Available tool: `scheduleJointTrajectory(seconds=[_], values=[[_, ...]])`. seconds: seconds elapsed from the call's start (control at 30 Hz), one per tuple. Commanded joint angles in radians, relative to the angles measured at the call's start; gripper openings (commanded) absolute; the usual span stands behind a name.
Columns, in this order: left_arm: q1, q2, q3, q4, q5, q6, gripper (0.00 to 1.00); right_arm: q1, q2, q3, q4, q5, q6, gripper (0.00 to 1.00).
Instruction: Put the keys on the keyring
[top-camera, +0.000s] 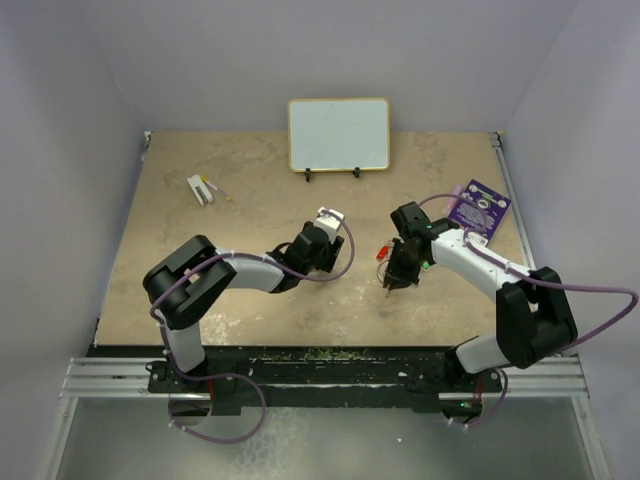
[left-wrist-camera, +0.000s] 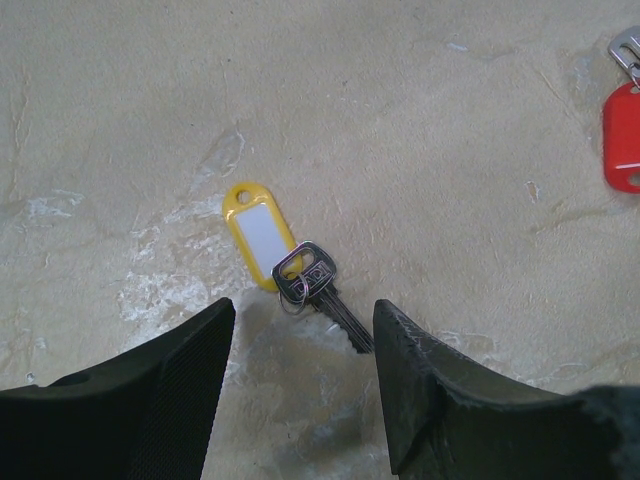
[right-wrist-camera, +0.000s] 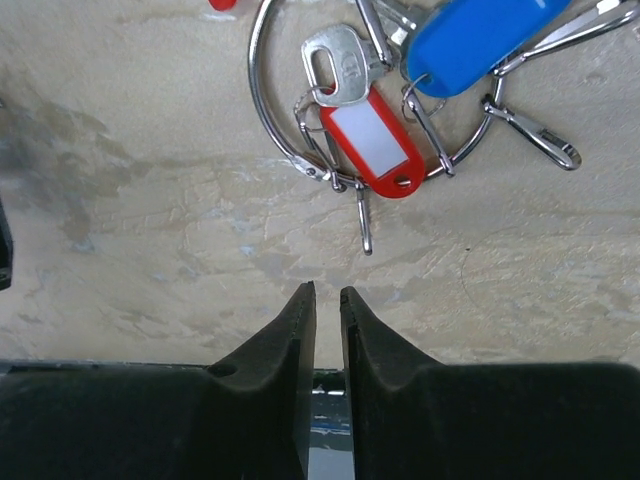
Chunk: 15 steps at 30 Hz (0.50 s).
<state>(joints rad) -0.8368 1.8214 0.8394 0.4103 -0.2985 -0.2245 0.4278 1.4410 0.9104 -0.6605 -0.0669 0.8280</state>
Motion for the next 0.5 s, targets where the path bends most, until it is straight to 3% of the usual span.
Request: scheduleJointTrajectory(seconds=[0.0,0.47], values=[[0.007,-0.002,0.020,0.028,0.005,0.004,0.62,0.011,0.023,-0.020,-0.014,-0.034,0.022,0.21],[0.008,-0.008,0.020,0.038,0.012,-0.005,0.62,0.012,0.041,0.014,-0.045,0.038,0.064,0.29]])
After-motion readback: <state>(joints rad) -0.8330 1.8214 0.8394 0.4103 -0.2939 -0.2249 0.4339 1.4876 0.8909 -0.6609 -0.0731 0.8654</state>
